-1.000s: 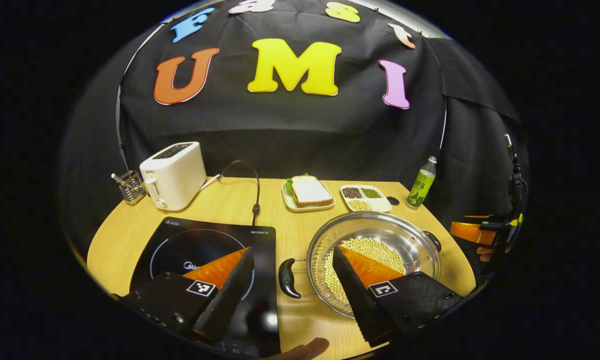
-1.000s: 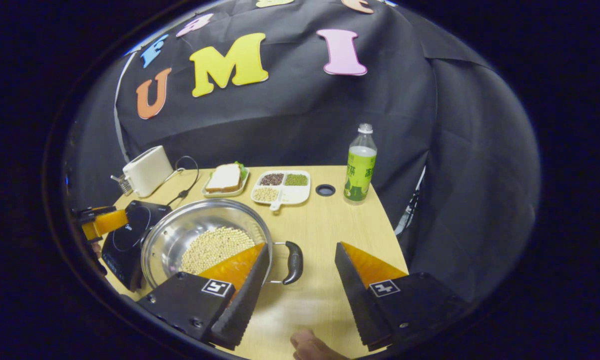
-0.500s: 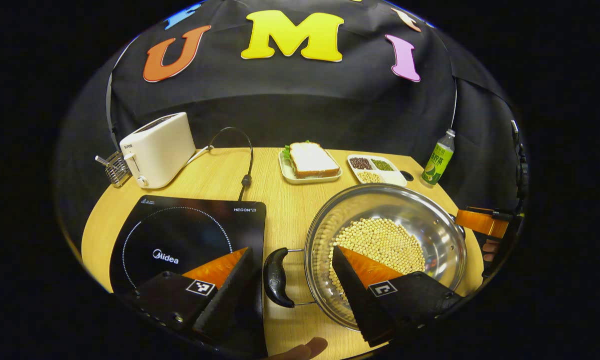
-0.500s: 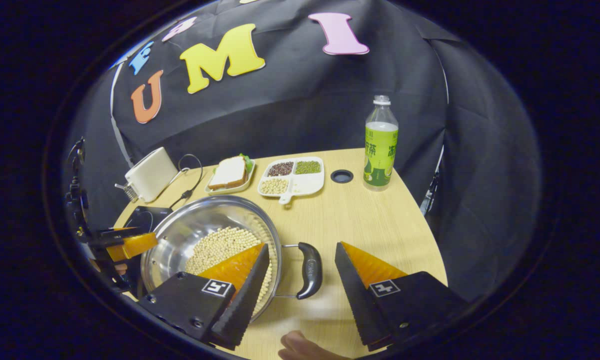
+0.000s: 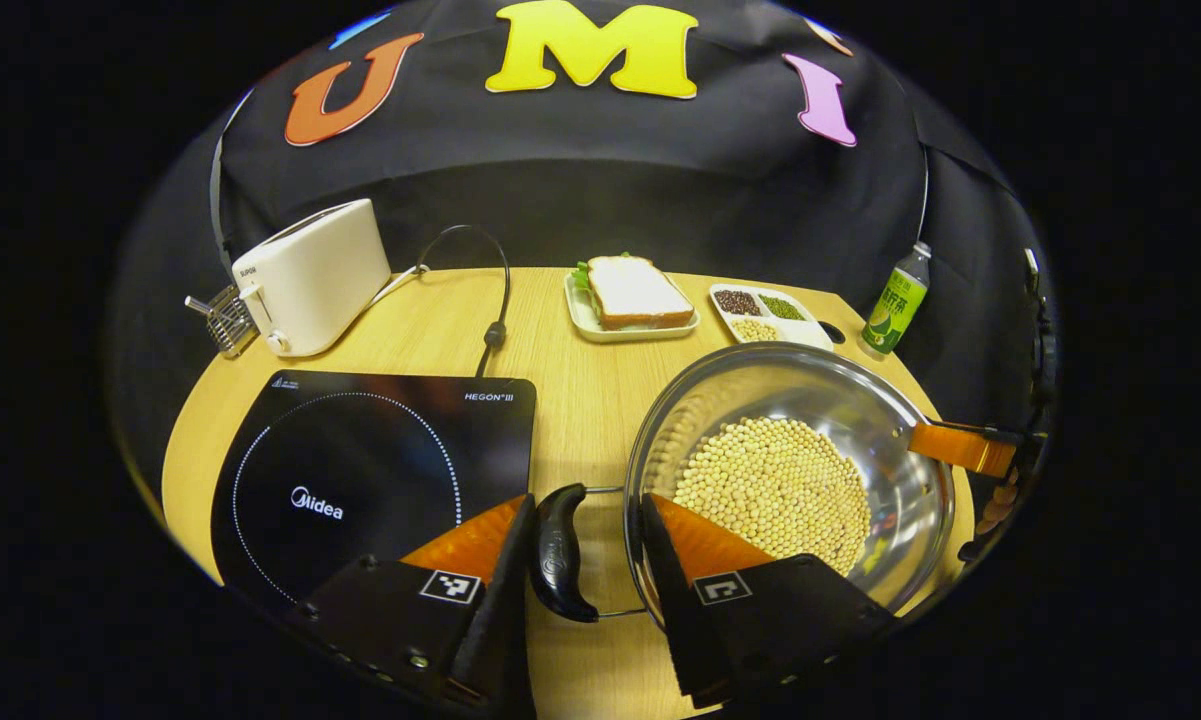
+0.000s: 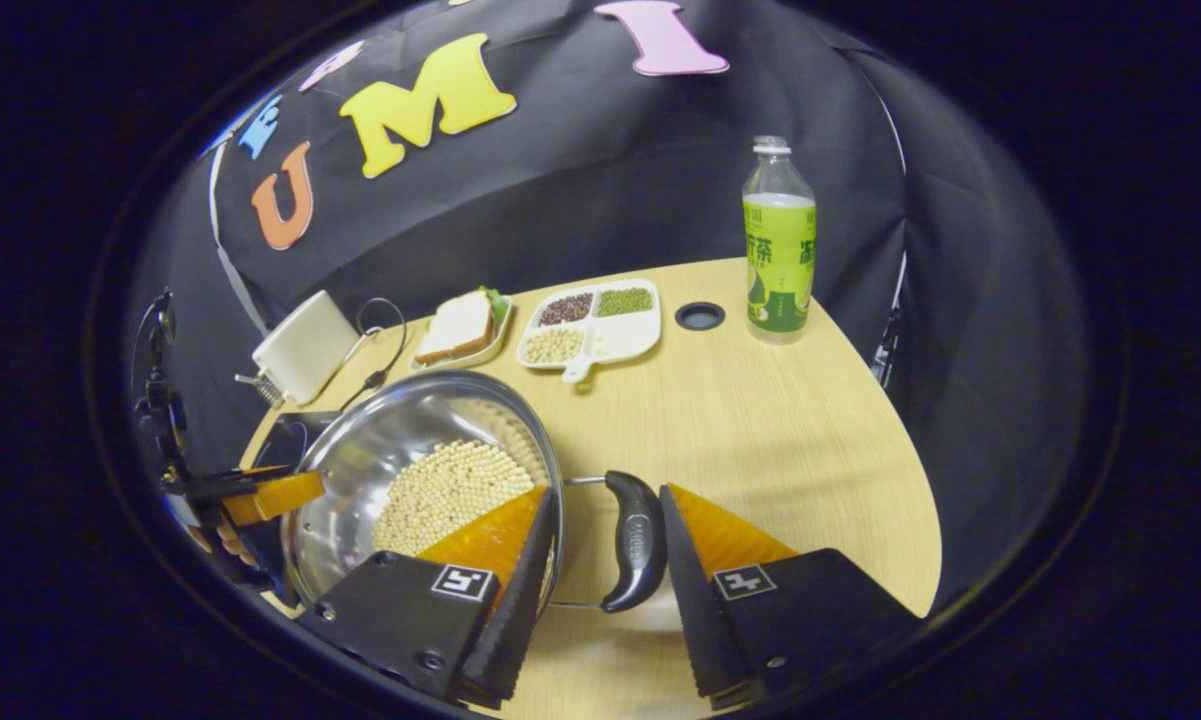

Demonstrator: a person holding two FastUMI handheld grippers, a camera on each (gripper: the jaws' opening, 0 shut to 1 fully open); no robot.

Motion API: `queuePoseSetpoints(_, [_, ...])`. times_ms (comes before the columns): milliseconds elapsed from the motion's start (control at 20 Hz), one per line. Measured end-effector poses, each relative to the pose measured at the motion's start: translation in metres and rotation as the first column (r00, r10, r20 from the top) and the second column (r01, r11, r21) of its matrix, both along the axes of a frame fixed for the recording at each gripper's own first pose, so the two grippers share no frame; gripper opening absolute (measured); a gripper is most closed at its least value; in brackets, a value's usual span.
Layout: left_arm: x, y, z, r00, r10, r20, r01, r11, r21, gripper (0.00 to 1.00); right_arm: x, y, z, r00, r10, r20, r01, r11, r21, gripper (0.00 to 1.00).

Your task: First push the handle of the pot to place it horizontally, then grasp the pot with both hands and set it on the induction cooktop.

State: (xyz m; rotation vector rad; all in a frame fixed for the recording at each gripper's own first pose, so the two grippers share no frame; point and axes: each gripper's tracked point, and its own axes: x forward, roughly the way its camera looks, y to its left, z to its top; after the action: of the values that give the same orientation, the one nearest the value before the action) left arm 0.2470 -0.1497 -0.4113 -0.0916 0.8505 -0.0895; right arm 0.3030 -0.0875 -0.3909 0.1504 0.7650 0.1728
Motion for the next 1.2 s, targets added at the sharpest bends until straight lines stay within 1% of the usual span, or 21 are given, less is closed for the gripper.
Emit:
queuePoseSetpoints(50, [0.000,0.000,0.001,1.000,-0.003,-0.003,0.003,1.000,-0.002,0.72,-0.001,-0.001,0.000,1.000,0.003,-0.007,-0.003,1.000,-0.010,0.65])
queuePoseSetpoints(100, [0.000,0.000,0.000,1.000,-0.006,-0.006,0.006,1.000,-0.001,0.60,0.000,0.000,-0.001,1.000,0.003,-0.012,-0.003,1.000,-0.017,0.64])
queuePoseSetpoints(200, [0.001,0.000,0.000,1.000,-0.013,-0.012,0.012,1.000,-0.002,0.59,0.001,0.000,-0.001,1.000,-0.023,-0.011,0.022,1.000,-0.008,0.63])
queuePoseSetpoints(250, [0.000,0.000,0.001,1.000,-0.015,-0.015,0.015,1.000,-0.002,0.69,0.000,0.000,0.000,1.000,-0.021,-0.013,0.021,1.000,-0.011,0.62])
queuePoseSetpoints(300, [0.001,0.000,0.000,1.000,-0.015,-0.021,0.015,1.000,-0.007,0.59,-0.002,0.000,0.000,0.999,-0.027,-0.018,0.027,1.000,-0.007,0.62])
queuePoseSetpoints(350, [-0.001,0.000,0.000,0.999,-0.013,-0.032,0.013,1.000,-0.012,0.56,-0.003,0.001,0.001,0.999,-0.026,-0.020,0.026,1.000,-0.010,0.60])
queuePoseSetpoints(400, [-0.002,0.000,0.000,0.999,-0.018,-0.038,0.017,1.000,-0.013,0.56,-0.005,-0.001,0.000,0.999,-0.031,-0.029,0.031,0.999,-0.007,0.60])
queuePoseSetpoints(450, [-0.004,0.001,0.001,0.999,-0.018,-0.042,0.018,1.000,-0.014,0.46,-0.008,0.000,0.002,0.999,-0.034,-0.031,0.034,0.999,-0.002,0.59])
queuePoseSetpoints(500, [-0.007,0.000,0.001,0.999,-0.021,-0.050,0.021,1.000,-0.013,0.65,-0.010,0.000,0.002,0.999,-0.036,-0.030,0.036,0.999,0.001,0.58])
queuePoseSetpoints(550, [-0.008,0.000,0.002,0.999,-0.023,-0.048,0.022,1.000,-0.013,0.56,-0.012,-0.001,0.004,0.999,-0.042,-0.028,0.042,0.999,0.004,0.58])
queuePoseSetpoints(700, [-0.011,-0.002,0.011,0.999,-0.021,-0.030,0.020,1.000,-0.022,0.56,-0.019,-0.002,0.014,0.999,-0.048,-0.009,0.048,0.999,-0.005,0.57])
queuePoseSetpoints(900, [-0.015,0.001,0.036,0.999,-0.031,0.017,0.031,0.999,-0.032,0.56,-0.032,0.000,0.044,0.998,-0.055,0.033,0.055,0.998,-0.024,0.56])
queuePoseSetpoints(1200, [-0.021,0.027,0.087,0.996,-0.027,0.087,0.031,0.998,-0.047,0.56,-0.052,0.026,0.101,0.995,-0.035,0.095,0.042,0.997,-0.065,0.57])
